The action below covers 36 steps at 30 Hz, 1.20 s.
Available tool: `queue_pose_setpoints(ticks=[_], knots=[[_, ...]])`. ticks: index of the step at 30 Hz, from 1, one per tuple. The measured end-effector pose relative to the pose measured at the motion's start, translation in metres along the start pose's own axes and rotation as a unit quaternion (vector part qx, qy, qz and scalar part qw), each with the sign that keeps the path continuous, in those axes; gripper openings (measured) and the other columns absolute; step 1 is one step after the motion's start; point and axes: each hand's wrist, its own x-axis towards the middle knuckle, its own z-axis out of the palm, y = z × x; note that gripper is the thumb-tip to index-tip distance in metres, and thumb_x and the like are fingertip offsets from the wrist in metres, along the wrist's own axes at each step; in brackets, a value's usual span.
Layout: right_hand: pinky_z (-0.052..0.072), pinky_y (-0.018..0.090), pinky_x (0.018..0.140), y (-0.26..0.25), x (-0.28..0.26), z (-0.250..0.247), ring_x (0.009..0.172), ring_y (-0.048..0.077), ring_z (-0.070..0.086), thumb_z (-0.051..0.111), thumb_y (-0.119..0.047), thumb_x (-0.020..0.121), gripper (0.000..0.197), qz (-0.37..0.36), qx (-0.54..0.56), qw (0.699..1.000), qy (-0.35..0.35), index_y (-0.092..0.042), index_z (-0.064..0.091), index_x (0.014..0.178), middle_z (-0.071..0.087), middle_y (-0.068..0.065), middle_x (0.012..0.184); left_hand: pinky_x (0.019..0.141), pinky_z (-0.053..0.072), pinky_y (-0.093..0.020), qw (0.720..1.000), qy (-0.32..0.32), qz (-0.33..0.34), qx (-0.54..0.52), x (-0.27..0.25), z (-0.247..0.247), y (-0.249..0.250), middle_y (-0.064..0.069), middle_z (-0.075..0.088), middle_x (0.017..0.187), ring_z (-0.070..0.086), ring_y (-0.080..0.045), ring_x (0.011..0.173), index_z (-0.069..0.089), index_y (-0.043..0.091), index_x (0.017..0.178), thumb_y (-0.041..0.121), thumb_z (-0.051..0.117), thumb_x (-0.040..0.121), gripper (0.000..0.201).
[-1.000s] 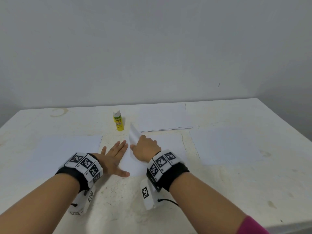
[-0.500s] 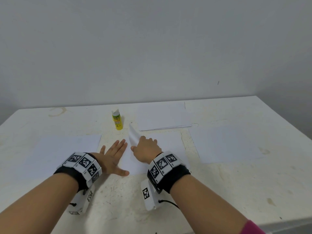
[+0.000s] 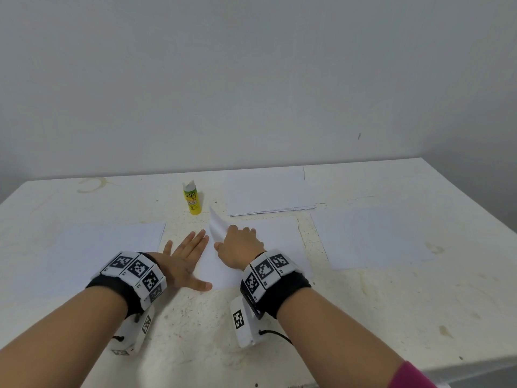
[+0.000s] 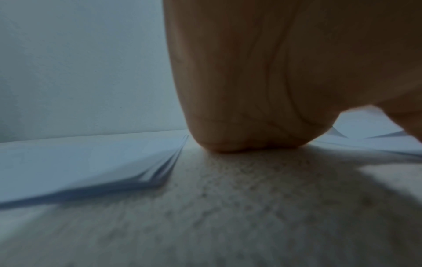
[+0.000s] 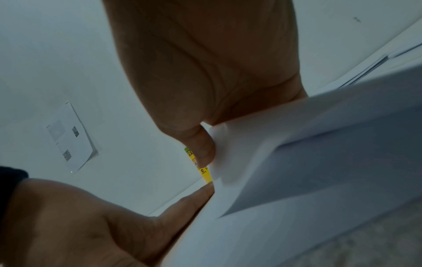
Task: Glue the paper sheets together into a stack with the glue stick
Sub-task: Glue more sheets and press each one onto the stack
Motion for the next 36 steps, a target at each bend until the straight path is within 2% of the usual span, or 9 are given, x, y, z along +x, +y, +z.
queue_pose_setpoints(ticks=[6, 23, 36], knots=[[0.029, 0.051, 0.11, 0.001, 0.0018, -0.0011, 0.139, 0.031, 0.023, 0.044, -0.041, 0.098, 0.052, -0.004, -0.009, 1.0, -0.009, -0.009, 0.035, 0.138, 0.033, 0.016, 0.146, 0.114, -0.016, -0.052, 1.0, -0.005, 0.003, 0.005, -0.0003, -0.0013, -0.0003, 0.0, -0.041, 0.149, -0.034, -0.017, 0.139, -0.034, 0.012, 0.143, 0.105, 0.005, 0.005, 0.17], [0.026, 0.048, 0.111, 0.0005, 0.0066, 0.0058, 0.14, 0.031, 0.02, 0.044, -0.044, 0.097, 0.054, 0.002, -0.02, 1.0, 0.003, -0.011, 0.034, 0.139, 0.03, 0.016, 0.147, 0.114, -0.016, -0.05, 1.0, -0.001, 0.005, 0.005, -0.0025, -0.0006, 0.0014, 0.002, -0.04, 0.15, -0.033, -0.015, 0.14, -0.033, 0.011, 0.143, 0.105, 0.004, 0.006, 0.17], [0.025, 0.046, 0.113, 0.0052, 0.0029, -0.0023, 0.144, 0.03, 0.015, 0.042, -0.041, 0.098, 0.055, 0.0, -0.003, 1.0, -0.021, -0.011, 0.03, 0.143, 0.026, 0.015, 0.151, 0.114, -0.015, -0.051, 1.0, 0.005, 0.004, 0.007, 0.0021, 0.0014, -0.0033, 0.002, -0.041, 0.149, -0.033, -0.015, 0.14, -0.034, 0.013, 0.143, 0.105, 0.004, 0.008, 0.168]])
